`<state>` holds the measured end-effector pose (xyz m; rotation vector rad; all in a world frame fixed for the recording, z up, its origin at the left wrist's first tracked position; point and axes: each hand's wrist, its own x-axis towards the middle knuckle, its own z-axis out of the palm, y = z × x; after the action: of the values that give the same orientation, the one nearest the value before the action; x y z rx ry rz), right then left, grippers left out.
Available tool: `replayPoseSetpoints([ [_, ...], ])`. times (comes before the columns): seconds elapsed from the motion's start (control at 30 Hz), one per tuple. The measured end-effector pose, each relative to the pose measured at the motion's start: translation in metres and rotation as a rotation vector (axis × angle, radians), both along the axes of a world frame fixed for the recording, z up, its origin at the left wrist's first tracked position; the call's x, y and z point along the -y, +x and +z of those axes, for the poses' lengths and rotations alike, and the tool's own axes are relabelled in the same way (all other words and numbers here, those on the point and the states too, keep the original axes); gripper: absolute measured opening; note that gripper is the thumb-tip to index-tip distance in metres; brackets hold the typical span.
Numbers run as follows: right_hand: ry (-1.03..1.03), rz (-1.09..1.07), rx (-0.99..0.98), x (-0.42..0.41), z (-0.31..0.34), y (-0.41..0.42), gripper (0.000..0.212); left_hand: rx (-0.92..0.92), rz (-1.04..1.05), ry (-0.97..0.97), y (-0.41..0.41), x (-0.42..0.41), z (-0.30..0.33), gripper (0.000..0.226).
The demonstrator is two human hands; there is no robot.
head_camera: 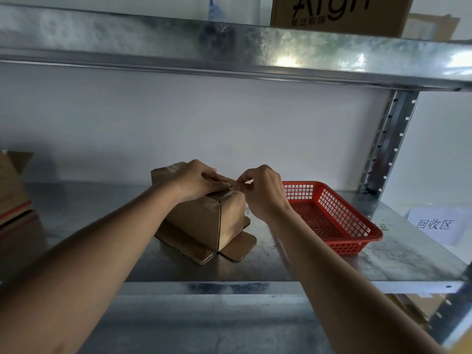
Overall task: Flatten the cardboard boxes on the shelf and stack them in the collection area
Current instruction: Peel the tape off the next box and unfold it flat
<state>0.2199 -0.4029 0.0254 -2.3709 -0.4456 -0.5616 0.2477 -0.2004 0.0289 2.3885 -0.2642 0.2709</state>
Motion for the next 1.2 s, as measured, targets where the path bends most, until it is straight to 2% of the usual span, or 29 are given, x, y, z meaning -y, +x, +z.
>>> replayPoseSetpoints([
  [0.27,-0.177,0.086,0.150,-0.001,0.005,-0.023,0.017,-0.011,0.004,0.001,0.001,-0.001,0.002,0.030],
  [0.5,-0.264,0.144,0.203,-0.002,0.005,-0.029,0.013,0.001,-0.033,-0.030,-0.001,-0.002,0.001,0.027],
  [0.57,-0.131,0.123,0.155,-0.001,0.002,-0.023,0.013,-0.005,-0.021,-0.030,-0.001,-0.003,0.000,0.029],
  [0.63,0.135,0.107,0.040,0.003,0.000,-0.016,0.015,-0.004,0.003,-0.029,-0.001,-0.003,-0.002,0.031],
  [0.73,0.445,0.146,-0.122,0.007,-0.003,-0.010,0.043,0.003,0.011,-0.057,-0.001,-0.002,-0.004,0.033],
  [0.8,0.566,0.135,-0.159,0.007,-0.005,-0.007,0.031,-0.007,0.013,-0.073,-0.002,-0.002,-0.004,0.030],
  [0.9,0.525,0.089,-0.178,0.009,-0.010,-0.004,0.007,-0.025,0.006,-0.081,-0.003,-0.003,-0.003,0.015],
  [1.0,0.469,0.065,-0.159,0.008,-0.012,0.000,0.004,-0.029,0.010,-0.066,-0.003,-0.003,-0.002,0.018],
  [1.2,0.200,0.016,-0.032,0.007,-0.011,0.005,0.005,-0.040,0.024,-0.058,-0.003,-0.002,0.002,0.037],
])
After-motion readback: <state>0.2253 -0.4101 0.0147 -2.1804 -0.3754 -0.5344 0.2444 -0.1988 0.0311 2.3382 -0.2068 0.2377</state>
